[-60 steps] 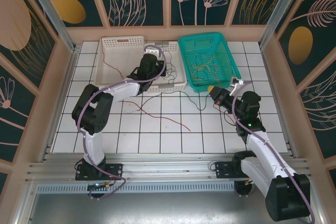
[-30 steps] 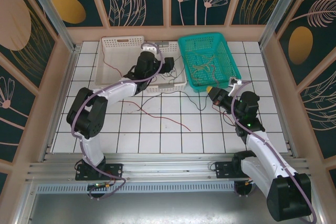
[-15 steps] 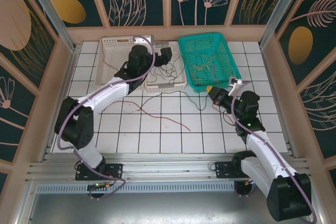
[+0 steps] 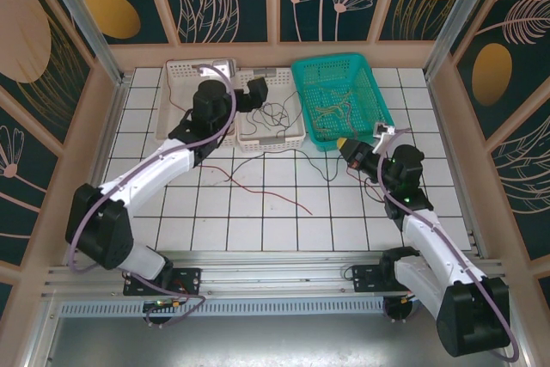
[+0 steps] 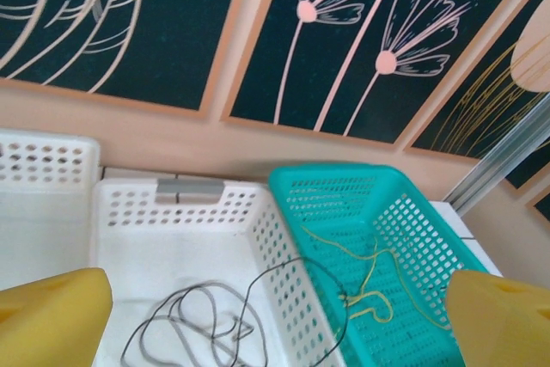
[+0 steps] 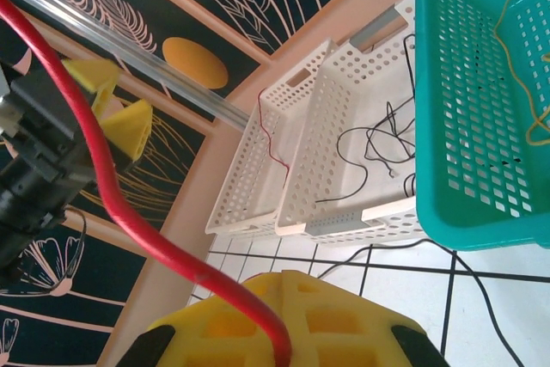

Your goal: Untangle the cables

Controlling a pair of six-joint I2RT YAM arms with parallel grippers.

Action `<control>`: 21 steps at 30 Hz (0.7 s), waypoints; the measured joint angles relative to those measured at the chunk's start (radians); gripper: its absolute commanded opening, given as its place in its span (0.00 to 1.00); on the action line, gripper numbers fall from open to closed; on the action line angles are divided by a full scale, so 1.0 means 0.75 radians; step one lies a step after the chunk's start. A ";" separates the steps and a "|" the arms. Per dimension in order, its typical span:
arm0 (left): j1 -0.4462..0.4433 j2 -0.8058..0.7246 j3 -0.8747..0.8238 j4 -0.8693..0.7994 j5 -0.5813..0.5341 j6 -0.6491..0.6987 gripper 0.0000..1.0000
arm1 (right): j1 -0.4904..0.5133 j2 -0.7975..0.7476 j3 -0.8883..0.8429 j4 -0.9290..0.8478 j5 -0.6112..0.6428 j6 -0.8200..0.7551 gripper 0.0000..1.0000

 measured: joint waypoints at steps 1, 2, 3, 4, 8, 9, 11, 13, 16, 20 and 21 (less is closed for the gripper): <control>0.000 -0.033 -0.035 -0.003 -0.010 -0.006 0.98 | 0.001 0.016 0.008 0.005 -0.002 0.000 0.00; 0.000 -0.070 -0.074 -0.006 -0.018 -0.011 0.98 | 0.003 0.035 0.017 0.011 -0.004 0.000 0.00; 0.000 -0.101 -0.105 -0.012 -0.026 -0.017 0.98 | 0.006 0.053 0.027 0.013 -0.008 0.001 0.00; 0.000 -0.134 -0.139 -0.017 -0.038 -0.022 0.99 | 0.013 0.076 0.040 0.020 -0.010 0.001 0.00; 0.000 -0.271 -0.288 -0.032 -0.080 -0.052 0.98 | 0.075 0.184 0.133 0.036 -0.010 -0.001 0.00; 0.000 -0.300 -0.323 -0.037 -0.089 -0.060 0.98 | 0.097 0.215 0.165 0.042 -0.009 -0.001 0.00; 0.000 -0.362 -0.401 -0.045 -0.111 -0.081 0.98 | 0.151 0.284 0.242 0.058 -0.004 -0.002 0.00; 0.000 -0.426 -0.478 -0.053 -0.129 -0.102 0.99 | 0.210 0.359 0.330 0.070 0.004 -0.008 0.00; 0.000 -0.510 -0.567 -0.073 -0.158 -0.137 0.98 | 0.287 0.495 0.480 0.102 0.010 -0.011 0.00; 0.000 -0.618 -0.686 -0.083 -0.193 -0.192 0.99 | 0.369 0.752 0.738 0.148 -0.004 -0.005 0.00; 0.000 -0.638 -0.712 -0.086 -0.201 -0.202 0.99 | 0.388 0.821 0.811 0.146 -0.011 -0.001 0.00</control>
